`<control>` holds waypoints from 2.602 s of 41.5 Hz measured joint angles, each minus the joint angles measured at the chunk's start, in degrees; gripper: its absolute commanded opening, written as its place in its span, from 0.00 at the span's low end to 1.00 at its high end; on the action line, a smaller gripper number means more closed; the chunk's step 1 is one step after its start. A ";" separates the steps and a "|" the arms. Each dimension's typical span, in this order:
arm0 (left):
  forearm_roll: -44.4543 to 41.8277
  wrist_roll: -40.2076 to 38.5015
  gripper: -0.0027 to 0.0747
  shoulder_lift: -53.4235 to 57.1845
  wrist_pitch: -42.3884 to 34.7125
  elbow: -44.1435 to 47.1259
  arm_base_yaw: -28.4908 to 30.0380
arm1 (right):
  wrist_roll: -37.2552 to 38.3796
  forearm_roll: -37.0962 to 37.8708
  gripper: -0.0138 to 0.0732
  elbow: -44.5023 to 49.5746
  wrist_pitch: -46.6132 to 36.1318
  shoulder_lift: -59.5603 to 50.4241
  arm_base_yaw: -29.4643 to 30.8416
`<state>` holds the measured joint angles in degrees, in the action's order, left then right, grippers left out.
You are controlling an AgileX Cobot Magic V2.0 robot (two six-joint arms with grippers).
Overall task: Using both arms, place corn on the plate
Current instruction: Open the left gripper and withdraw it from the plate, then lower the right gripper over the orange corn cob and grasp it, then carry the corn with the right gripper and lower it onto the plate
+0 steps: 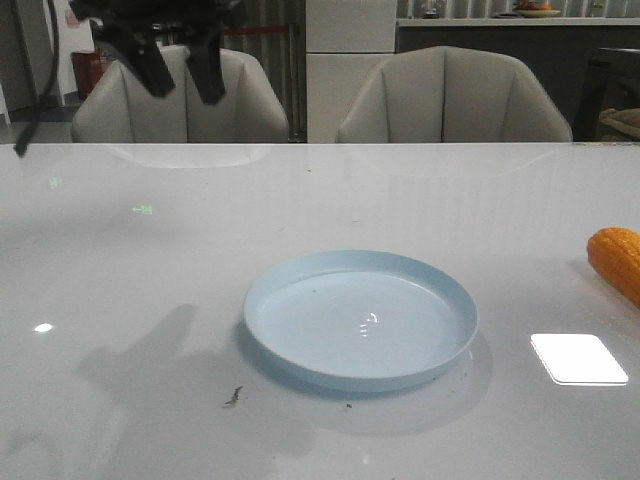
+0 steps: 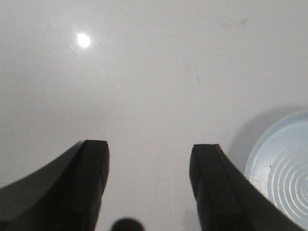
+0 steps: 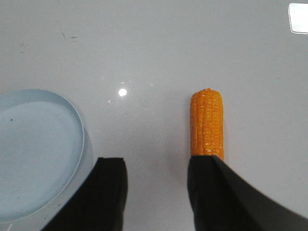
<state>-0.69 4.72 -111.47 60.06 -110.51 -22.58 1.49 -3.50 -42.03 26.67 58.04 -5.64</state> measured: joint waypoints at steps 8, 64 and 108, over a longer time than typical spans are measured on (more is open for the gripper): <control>-1.32 0.00 0.61 9.84 -7.00 2.58 3.24 | 0.00 0.00 0.64 0.00 0.10 0.00 0.00; 0.69 -1.44 0.61 66.22 -40.30 75.99 20.37 | 4.87 7.77 0.82 -16.43 -1.27 38.70 5.81; -0.67 -1.44 0.61 66.22 -40.30 75.99 20.37 | 4.37 10.13 0.48 -35.81 1.79 48.53 -4.63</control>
<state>-1.37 3.27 -45.25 19.75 -34.52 -2.20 5.86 6.63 -77.84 28.47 106.57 -10.27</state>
